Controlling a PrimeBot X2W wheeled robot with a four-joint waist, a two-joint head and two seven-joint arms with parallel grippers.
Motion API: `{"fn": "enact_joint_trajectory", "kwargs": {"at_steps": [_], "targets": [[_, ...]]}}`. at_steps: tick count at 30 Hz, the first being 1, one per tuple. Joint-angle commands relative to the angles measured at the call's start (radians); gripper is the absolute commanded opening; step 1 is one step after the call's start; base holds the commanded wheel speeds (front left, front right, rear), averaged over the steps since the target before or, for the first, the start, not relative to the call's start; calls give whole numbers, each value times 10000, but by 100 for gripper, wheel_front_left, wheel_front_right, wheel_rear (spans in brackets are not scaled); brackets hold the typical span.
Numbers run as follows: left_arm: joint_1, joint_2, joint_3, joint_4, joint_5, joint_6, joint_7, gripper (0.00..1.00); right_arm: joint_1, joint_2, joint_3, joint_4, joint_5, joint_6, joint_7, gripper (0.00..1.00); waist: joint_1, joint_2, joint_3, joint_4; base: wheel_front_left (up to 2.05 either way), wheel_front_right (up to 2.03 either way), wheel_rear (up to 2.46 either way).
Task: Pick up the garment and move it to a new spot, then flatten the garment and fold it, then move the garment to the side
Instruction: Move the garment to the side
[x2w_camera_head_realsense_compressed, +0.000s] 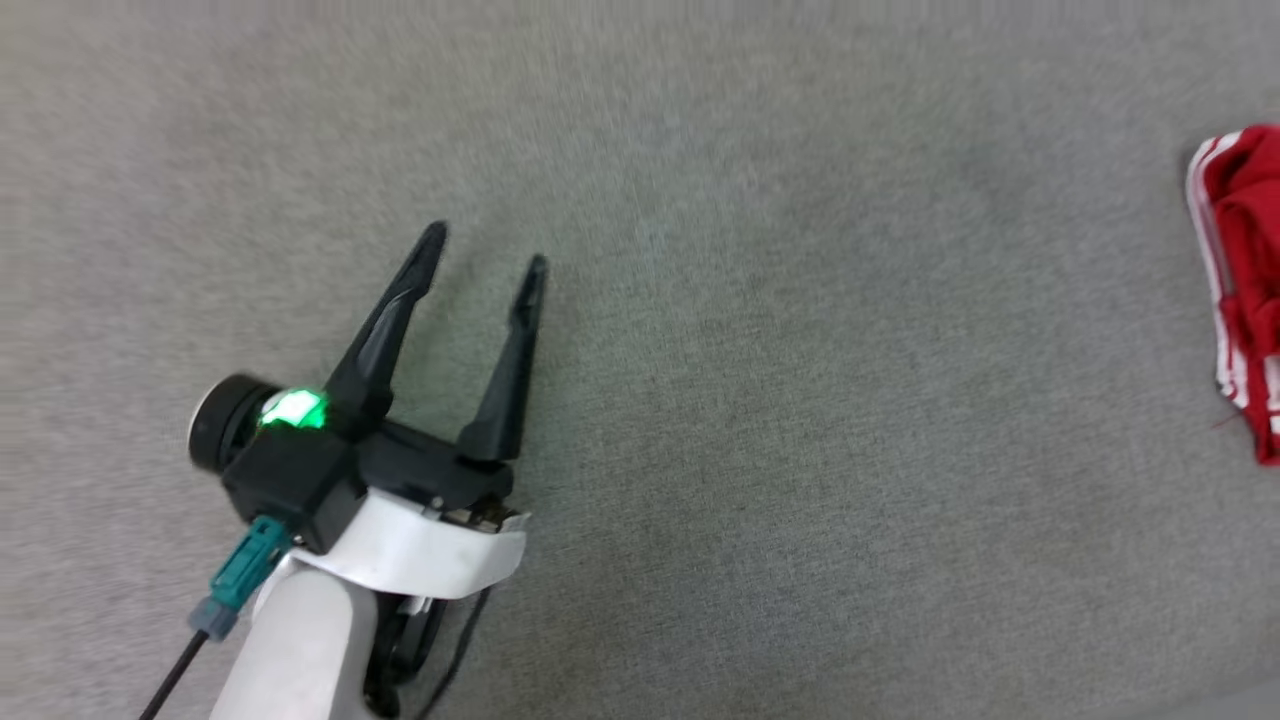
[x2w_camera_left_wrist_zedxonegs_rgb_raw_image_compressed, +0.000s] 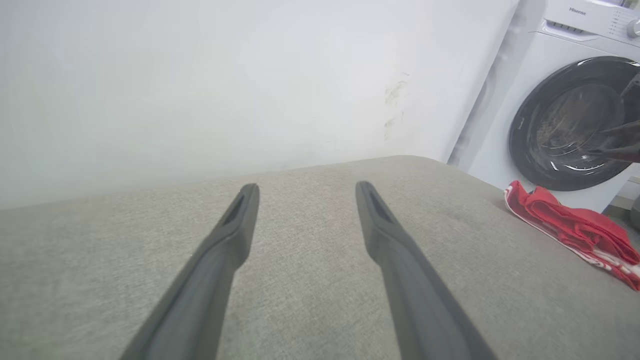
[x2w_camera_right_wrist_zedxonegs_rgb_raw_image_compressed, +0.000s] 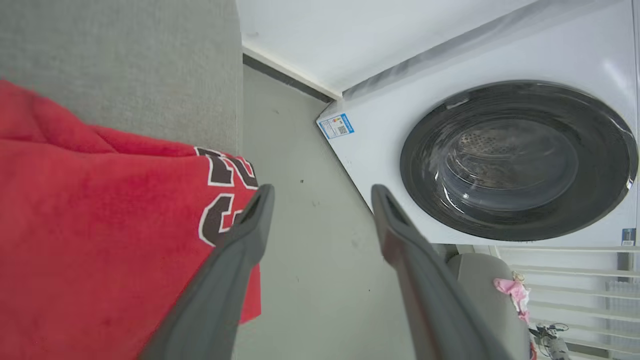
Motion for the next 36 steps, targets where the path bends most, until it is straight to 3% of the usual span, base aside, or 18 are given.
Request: {"fn": "enact_joint_trajectory", "kwargs": {"at_steps": [1, 13, 21, 30, 36], "targets": [[378, -187, 343, 49, -16, -12, -22, 100, -162, 151, -24, -234, 284, -15, -220, 100, -1, 0, -1143, 341, 0, 0, 0], [1942, -749, 2358, 91, -24, -17, -21, 100, 1535, 2348, -750, -3373, 1574, -13, -1389, 100, -1, 0, -3264, 1163, 0, 0, 0], [2927, -960, 2819, 635, 49, -18, -22, 100, 3976, 4556, -1040, -5553, 1875, -13, -2464, 100, -1, 0, -4201, 1613, 0, 0, 0], [3610, -1168, 2788, 1110, 84, -18, -22, 100, 6368, 6538, -1043, -5827, 2223, -12, -3996, 100, -1, 0, -4778, 1768, 0, 0, 0], [3858, -1169, 2648, 1284, -36, -19, -22, 100, 7293, 7126, -990, -5558, 2024, -12, -4451, 100, -1, 0, -4945, 1768, 0, 0, 0]]}}
